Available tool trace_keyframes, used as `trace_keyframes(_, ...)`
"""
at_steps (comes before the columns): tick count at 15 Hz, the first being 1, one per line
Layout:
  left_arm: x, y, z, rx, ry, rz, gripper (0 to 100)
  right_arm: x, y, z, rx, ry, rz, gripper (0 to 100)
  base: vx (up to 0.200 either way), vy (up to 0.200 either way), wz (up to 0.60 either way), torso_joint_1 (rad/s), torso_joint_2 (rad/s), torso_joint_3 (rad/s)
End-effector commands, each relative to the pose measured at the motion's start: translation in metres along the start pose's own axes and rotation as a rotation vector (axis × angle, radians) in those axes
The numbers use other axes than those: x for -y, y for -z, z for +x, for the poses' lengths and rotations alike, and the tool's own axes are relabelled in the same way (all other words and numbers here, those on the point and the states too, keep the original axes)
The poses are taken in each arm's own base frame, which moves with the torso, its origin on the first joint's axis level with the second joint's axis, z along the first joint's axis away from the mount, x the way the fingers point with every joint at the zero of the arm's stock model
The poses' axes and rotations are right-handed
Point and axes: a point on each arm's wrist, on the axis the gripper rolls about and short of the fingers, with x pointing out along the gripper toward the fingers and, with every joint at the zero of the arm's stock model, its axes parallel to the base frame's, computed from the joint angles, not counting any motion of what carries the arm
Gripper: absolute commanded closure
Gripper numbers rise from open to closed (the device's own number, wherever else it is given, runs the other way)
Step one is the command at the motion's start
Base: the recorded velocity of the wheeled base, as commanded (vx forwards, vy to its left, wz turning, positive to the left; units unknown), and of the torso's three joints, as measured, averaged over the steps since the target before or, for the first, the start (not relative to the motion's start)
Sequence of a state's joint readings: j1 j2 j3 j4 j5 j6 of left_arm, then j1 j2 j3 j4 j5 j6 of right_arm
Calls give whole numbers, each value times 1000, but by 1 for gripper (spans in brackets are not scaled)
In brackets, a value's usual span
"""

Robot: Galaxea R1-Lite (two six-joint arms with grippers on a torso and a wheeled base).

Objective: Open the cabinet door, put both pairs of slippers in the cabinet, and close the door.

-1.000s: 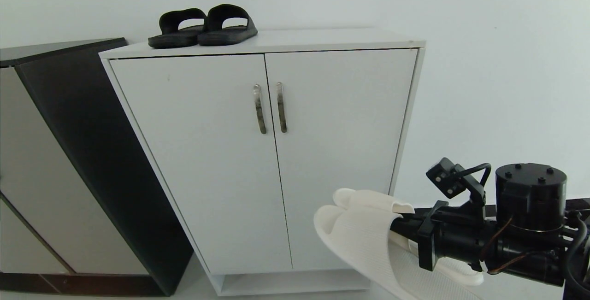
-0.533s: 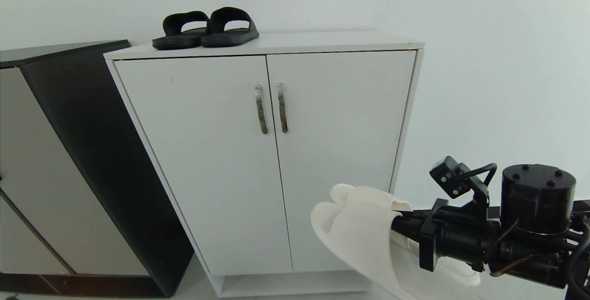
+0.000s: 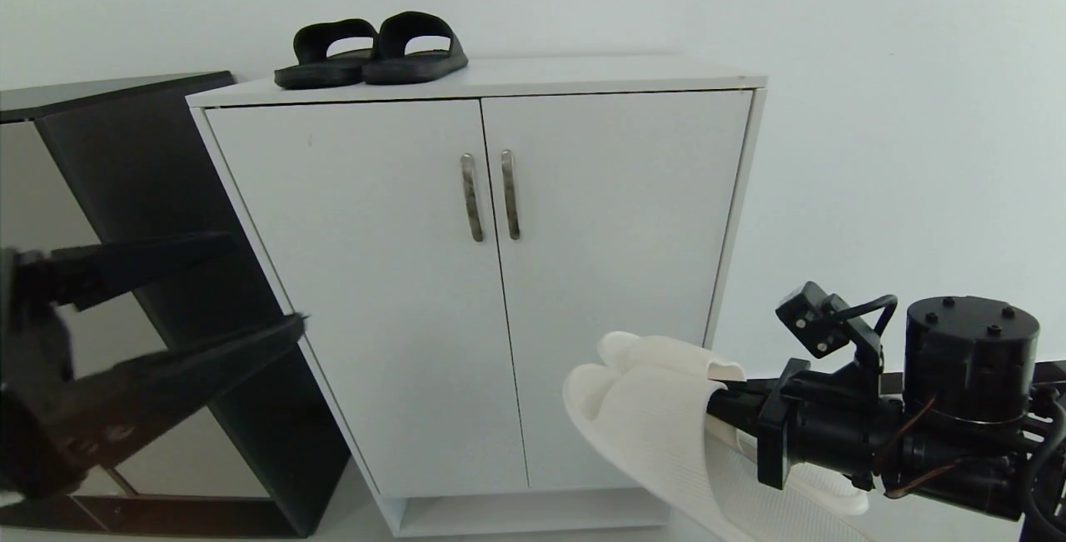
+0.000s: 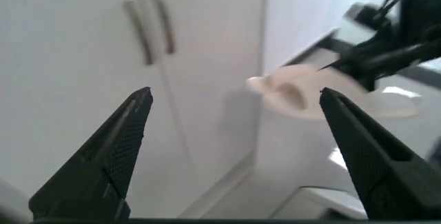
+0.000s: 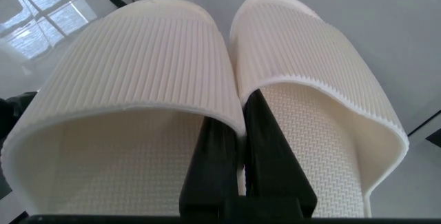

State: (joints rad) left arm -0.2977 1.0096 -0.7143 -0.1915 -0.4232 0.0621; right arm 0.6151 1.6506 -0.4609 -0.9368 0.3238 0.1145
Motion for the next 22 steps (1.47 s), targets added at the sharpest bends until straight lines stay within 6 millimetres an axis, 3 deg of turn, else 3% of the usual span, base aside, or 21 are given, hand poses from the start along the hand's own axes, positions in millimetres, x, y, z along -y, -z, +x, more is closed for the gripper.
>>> trace_keyframes(1,-3,-21,72,-68,142,-184,0,1,2,2,-9,1,4,100,0,0,0,0,0,0)
trace_keyframes(4,-12,-44,101,-41,184,-314,0,2,4,5,-19,4,7,100,0,0,0,0,0,0)
trace_keyframes(6,-15,-54,112,-50,301,-376,0,2,4,5,-16,0,4,100,0,0,0,0,0,0)
trace_keyframes(9,-29,-46,142,-98,347,-413,0,2,3,4,-13,0,5,100,0,0,0,0,0,0)
trace_keyframes(12,-40,-29,171,-120,246,-344,0,2,3,3,-12,1,5,100,0,0,0,0,0,0)
trace_keyframes(18,-66,-32,196,-91,185,-317,0,1,3,3,-13,-1,3,100,0,0,0,0,0,0)
trace_keyframes(22,-87,-22,213,-103,140,-326,0,1,4,3,-18,-12,5,100,0,0,0,0,0,0)
